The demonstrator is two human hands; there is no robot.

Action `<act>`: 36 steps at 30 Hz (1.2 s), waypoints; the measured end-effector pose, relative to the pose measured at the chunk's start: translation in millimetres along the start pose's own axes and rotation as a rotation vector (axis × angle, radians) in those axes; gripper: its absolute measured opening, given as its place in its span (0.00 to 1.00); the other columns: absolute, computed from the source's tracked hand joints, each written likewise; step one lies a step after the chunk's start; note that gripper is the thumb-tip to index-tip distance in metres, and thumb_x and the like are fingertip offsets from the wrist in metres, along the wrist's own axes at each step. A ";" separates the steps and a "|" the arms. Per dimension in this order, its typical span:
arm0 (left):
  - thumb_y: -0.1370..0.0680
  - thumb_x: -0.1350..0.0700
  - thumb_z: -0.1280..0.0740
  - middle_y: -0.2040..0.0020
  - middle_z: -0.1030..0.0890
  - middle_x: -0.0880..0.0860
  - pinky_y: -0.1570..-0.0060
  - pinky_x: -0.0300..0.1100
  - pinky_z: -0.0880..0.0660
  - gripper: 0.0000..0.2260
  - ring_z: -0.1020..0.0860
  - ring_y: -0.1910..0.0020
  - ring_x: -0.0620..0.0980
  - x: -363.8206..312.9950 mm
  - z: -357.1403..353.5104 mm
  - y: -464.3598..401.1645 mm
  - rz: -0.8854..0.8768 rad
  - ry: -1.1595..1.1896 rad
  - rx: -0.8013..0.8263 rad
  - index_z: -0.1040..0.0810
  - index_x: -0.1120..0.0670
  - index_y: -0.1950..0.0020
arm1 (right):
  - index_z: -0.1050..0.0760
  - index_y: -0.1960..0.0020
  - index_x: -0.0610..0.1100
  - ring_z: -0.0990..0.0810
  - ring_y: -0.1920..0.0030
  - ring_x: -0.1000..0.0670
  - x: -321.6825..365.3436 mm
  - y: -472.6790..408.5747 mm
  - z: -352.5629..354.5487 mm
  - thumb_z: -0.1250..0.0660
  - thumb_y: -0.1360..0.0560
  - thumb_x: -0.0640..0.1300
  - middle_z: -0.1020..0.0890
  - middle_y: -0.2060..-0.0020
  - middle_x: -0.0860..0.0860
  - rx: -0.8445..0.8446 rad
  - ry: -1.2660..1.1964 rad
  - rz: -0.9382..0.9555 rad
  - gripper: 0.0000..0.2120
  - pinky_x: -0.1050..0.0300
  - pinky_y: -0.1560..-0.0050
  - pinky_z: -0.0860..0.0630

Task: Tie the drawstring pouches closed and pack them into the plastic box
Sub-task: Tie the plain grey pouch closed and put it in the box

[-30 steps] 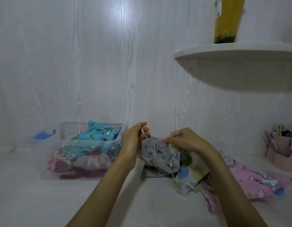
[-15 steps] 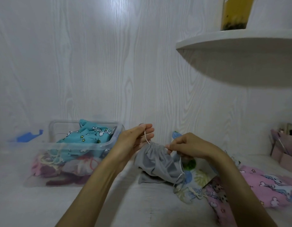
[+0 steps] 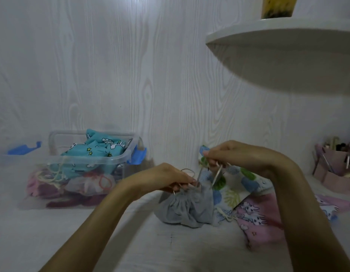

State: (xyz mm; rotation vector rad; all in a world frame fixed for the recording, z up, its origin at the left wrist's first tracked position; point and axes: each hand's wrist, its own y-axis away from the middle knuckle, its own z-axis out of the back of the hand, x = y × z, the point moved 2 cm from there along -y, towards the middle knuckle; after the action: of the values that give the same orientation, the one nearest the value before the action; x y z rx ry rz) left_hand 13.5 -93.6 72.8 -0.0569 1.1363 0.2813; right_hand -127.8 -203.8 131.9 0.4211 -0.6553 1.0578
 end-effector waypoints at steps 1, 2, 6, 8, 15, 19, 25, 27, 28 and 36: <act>0.22 0.53 0.35 0.62 0.20 0.49 0.46 0.38 0.29 0.12 0.25 0.59 0.47 0.7 -4.6 -1.5 -0.017 -0.036 0.040 0.17 0.60 0.49 | 0.29 0.68 0.47 0.30 0.63 0.53 1.4 -1.2 -0.7 0.41 0.21 0.53 0.26 0.68 0.53 -0.043 -0.018 0.008 0.18 0.61 0.47 0.32; 0.21 0.54 0.36 0.55 0.18 0.53 0.42 0.39 0.28 0.13 0.22 0.54 0.50 2.3 -8.3 -3.2 -0.036 -0.079 0.079 0.18 0.61 0.46 | 0.29 0.67 0.47 0.29 0.63 0.55 4.0 -3.1 -2.5 0.41 0.21 0.53 0.26 0.67 0.53 -0.085 -0.033 0.012 0.18 0.63 0.49 0.32; 0.22 0.51 0.35 0.42 0.18 0.55 0.36 0.41 0.28 0.14 0.21 0.42 0.49 6.8 -19.4 -8.3 -0.048 -0.128 0.162 0.18 0.59 0.46 | 0.23 0.59 0.46 0.25 0.53 0.59 14.1 -15.3 -19.5 0.43 0.20 0.52 0.21 0.55 0.54 -0.166 -0.058 0.080 0.16 0.72 0.55 0.34; 0.22 0.48 0.36 0.52 0.16 0.55 0.44 0.37 0.29 0.15 0.22 0.55 0.47 5.7 -20.4 -9.1 -0.056 -0.117 0.131 0.17 0.57 0.58 | 0.21 0.44 0.48 0.27 0.40 0.58 14.9 -24.1 -31.0 0.43 0.20 0.53 0.22 0.42 0.55 -0.114 -0.065 0.170 0.15 0.70 0.46 0.35; 0.19 0.52 0.40 0.74 0.24 0.43 0.54 0.36 0.30 0.19 0.28 0.66 0.43 1.6 -4.7 -3.3 0.012 0.074 0.065 0.20 0.51 0.68 | 0.32 0.32 0.49 0.30 0.35 0.56 -7.7 -20.2 -18.1 0.39 0.21 0.42 0.27 0.36 0.55 0.036 0.118 0.129 0.17 0.63 0.39 0.32; 0.19 0.51 0.40 0.72 0.23 0.42 0.58 0.32 0.27 0.15 0.26 0.67 0.40 -0.4 4.4 0.4 0.017 0.099 0.053 0.21 0.52 0.62 | 0.24 0.38 0.51 0.24 0.41 0.56 -16.2 -13.9 -18.8 0.33 0.24 0.45 0.21 0.42 0.55 0.249 0.245 0.082 0.15 0.56 0.37 0.27; 0.21 0.51 0.37 0.62 0.17 0.44 0.53 0.32 0.24 0.12 0.22 0.60 0.39 4.1 10.8 1.8 0.032 0.197 0.053 0.17 0.54 0.48 | 0.17 0.53 0.44 0.19 0.59 0.60 -15.2 -11.2 -6.4 0.31 0.26 0.47 0.15 0.58 0.51 -0.011 0.119 0.144 0.08 0.63 0.51 0.24; 0.23 0.51 0.34 0.58 0.16 0.47 0.52 0.35 0.24 0.12 0.20 0.56 0.42 7.1 12.5 -1.6 0.028 0.263 -0.010 0.17 0.56 0.47 | 0.18 0.54 0.43 0.19 0.61 0.58 -11.3 -6.3 -3.1 0.32 0.26 0.47 0.14 0.61 0.49 -0.011 0.021 0.182 0.08 0.60 0.51 0.24; 0.24 0.51 0.32 0.57 0.16 0.49 0.49 0.37 0.24 0.12 0.20 0.56 0.43 8.0 13.6 -3.4 0.019 0.293 -0.049 0.16 0.56 0.48 | 0.17 0.54 0.43 0.20 0.62 0.56 -9.6 -4.1 -2.3 0.32 0.26 0.47 0.14 0.63 0.49 0.000 -0.011 0.192 0.08 0.57 0.49 0.25; 0.28 0.59 0.29 0.58 0.14 0.50 0.59 0.31 0.24 0.06 0.18 0.59 0.42 3.4 17.2 0.8 -0.048 0.417 -0.159 0.16 0.53 0.53 | 0.17 0.53 0.47 0.19 0.62 0.55 1.3 7.4 -3.0 0.40 0.24 0.54 0.15 0.61 0.52 0.138 0.004 0.139 0.15 0.64 0.57 0.23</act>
State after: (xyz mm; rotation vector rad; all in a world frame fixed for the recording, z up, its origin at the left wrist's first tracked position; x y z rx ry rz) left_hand 29.8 -89.0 77.1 -0.2937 1.5218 0.3252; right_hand -133.2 -197.8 130.6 0.4981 -0.6166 1.2407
